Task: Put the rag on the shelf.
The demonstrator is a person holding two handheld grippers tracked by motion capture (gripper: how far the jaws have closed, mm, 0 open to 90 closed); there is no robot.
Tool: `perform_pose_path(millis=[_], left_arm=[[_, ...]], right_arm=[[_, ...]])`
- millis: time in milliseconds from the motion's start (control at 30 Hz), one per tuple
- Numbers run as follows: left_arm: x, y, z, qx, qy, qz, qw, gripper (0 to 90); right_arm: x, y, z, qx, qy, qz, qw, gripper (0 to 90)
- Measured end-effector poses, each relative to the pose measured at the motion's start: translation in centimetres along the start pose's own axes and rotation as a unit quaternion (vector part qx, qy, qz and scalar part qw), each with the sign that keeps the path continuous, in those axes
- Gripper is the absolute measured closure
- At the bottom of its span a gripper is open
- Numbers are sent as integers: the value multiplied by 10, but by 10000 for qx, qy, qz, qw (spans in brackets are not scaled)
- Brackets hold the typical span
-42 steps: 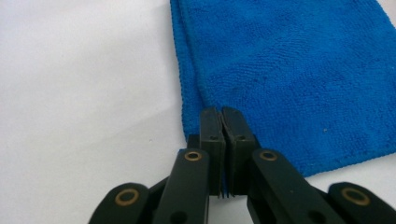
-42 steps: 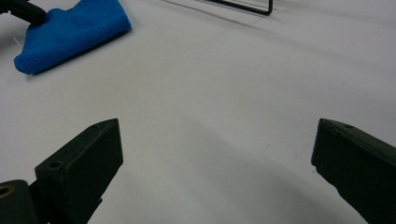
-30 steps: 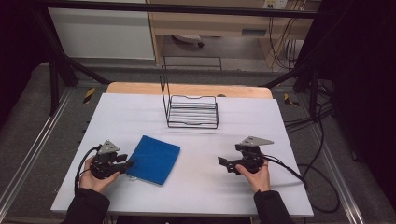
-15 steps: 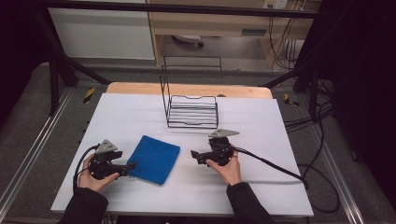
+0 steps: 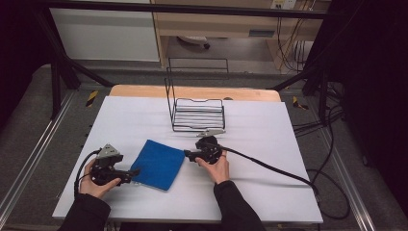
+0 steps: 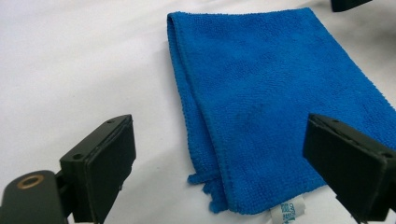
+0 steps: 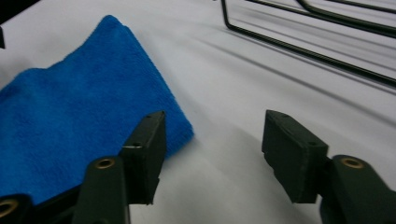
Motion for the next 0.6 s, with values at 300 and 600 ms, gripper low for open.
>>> perform_pose_path(millis=[300,600], left_arm=[[0,-2,1,23,-12,-56,10000,97],[0,-1,0,27,5,-62,10000,103]], right_arm=[[0,14,7,132,78,122,9998,630],[-4,19,11,287,234,107,9993,796]])
Point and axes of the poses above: each handheld gripper's, and its own axes: y roughly forward along the jaws, x roughly out of its top, z roughly to its left, the point moved 4 cm from there along y, roughly forward along the jaws, and after that the axes turned 4 degrees about -y, right-handed, at the moved point
